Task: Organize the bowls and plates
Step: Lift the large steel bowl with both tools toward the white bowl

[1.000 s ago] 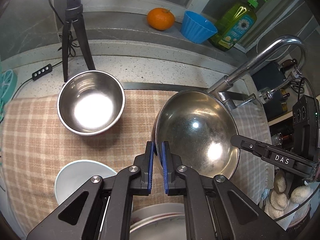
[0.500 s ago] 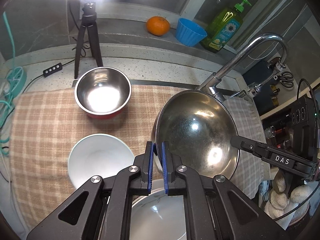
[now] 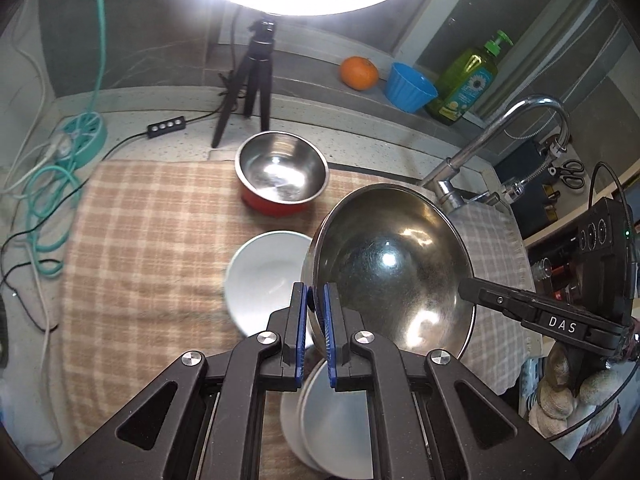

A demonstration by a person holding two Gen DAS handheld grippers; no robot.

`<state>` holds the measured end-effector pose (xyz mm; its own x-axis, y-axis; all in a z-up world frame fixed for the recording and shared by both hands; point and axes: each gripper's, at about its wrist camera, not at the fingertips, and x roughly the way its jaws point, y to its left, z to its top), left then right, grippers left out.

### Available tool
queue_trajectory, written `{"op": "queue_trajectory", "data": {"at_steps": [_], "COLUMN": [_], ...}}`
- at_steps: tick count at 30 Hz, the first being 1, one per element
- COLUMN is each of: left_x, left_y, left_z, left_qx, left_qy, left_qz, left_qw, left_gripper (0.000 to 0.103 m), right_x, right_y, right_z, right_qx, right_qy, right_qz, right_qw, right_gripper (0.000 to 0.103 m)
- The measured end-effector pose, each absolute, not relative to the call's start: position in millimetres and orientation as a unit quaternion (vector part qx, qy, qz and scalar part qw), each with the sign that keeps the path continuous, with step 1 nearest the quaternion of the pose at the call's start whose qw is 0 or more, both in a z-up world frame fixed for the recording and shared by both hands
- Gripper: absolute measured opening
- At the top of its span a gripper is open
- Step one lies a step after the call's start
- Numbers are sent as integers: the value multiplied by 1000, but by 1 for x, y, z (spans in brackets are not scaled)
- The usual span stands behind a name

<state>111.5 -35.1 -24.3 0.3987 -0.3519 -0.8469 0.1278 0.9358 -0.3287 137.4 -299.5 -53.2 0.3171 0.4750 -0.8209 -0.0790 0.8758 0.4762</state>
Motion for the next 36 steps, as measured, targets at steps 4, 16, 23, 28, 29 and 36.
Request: {"op": "queue_trajectory", "data": {"at_steps": [4, 16, 23, 28, 29, 36], "left_x": [101, 81, 73, 68, 67, 62], "left_y": [-16, 38, 75, 95, 98, 116], "left_z": [-21, -21, -39, -55, -57, -68], "left_qx": [-116, -136, -158, -166, -169, -182], "left_qy": [523, 514, 527, 539, 541, 545], "left_qz": [-133, -93, -62, -42, -40, -22], "left_qw": [834, 842, 833, 824, 823, 818], "left_gripper": [7, 7, 7, 7, 7, 7], "right_x": [132, 120, 114, 109, 109, 104], "right_y": [-280, -222, -184, -158, -154, -130], "right_z": [-53, -56, -66, -78, -80, -92], "right_qx": [170, 149, 130, 118, 116, 104], "right_qy": [561, 571, 584, 595, 598, 608], "right_qz": [189, 227, 249, 259, 261, 268], "right_qw": [788, 775, 761, 751, 749, 740], "right_gripper": [9, 9, 10, 10, 10, 10]}}
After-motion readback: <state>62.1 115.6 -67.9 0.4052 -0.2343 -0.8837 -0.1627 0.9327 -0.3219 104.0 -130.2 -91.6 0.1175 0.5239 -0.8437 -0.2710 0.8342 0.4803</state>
